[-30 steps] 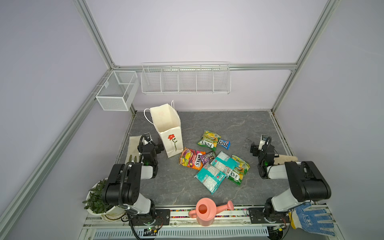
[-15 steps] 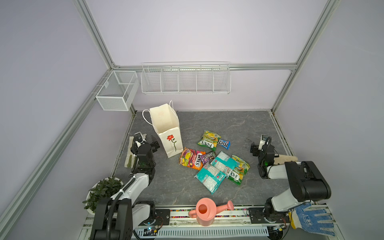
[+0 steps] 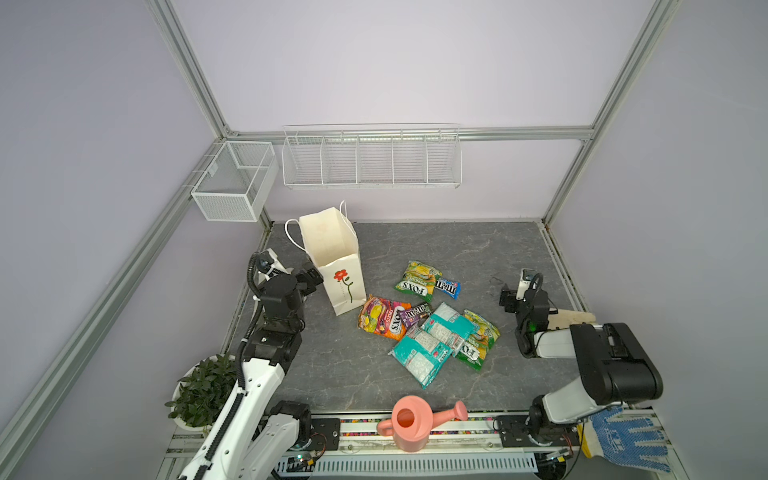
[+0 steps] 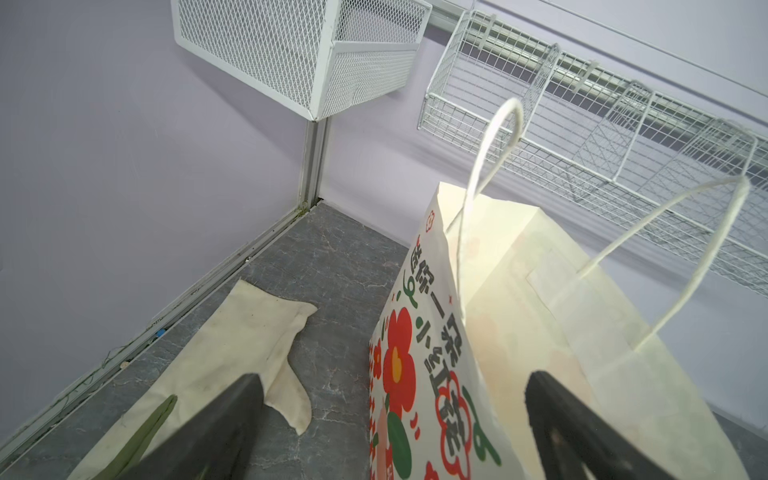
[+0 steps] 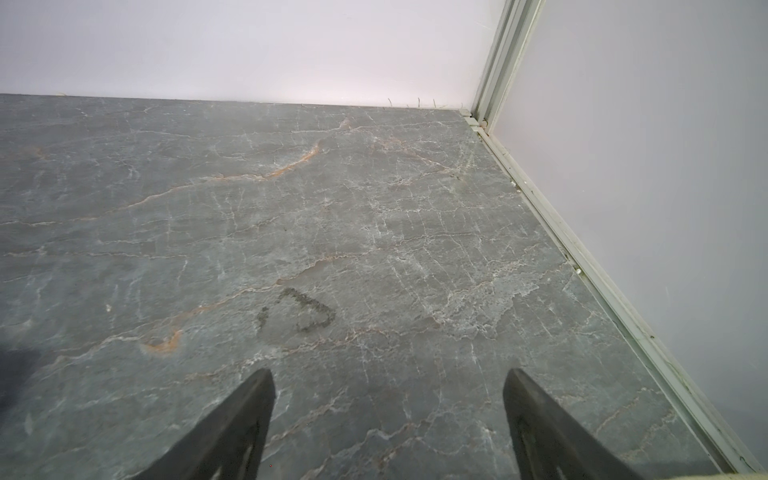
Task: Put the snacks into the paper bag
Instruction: 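Raise the left gripper to the white bag's handle while the right approaches snacks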
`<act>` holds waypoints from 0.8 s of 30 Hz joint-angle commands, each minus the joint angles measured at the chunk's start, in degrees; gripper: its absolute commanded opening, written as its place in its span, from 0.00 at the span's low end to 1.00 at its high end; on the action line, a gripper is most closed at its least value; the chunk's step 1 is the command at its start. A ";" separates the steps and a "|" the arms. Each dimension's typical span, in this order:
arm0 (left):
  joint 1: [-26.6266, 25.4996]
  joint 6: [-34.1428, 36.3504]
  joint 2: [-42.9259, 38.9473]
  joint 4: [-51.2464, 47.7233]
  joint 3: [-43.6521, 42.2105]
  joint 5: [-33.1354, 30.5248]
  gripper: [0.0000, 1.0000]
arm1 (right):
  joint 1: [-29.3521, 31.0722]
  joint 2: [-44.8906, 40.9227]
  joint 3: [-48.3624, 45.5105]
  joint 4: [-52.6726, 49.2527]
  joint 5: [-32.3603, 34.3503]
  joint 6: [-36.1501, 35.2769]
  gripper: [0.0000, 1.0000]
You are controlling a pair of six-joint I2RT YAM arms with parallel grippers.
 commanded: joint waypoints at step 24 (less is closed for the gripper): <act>-0.28 -5.87 12.54 -23.85 22.41 6.57 1.00 | 12.82 -28.24 7.85 -27.16 0.81 -6.64 0.88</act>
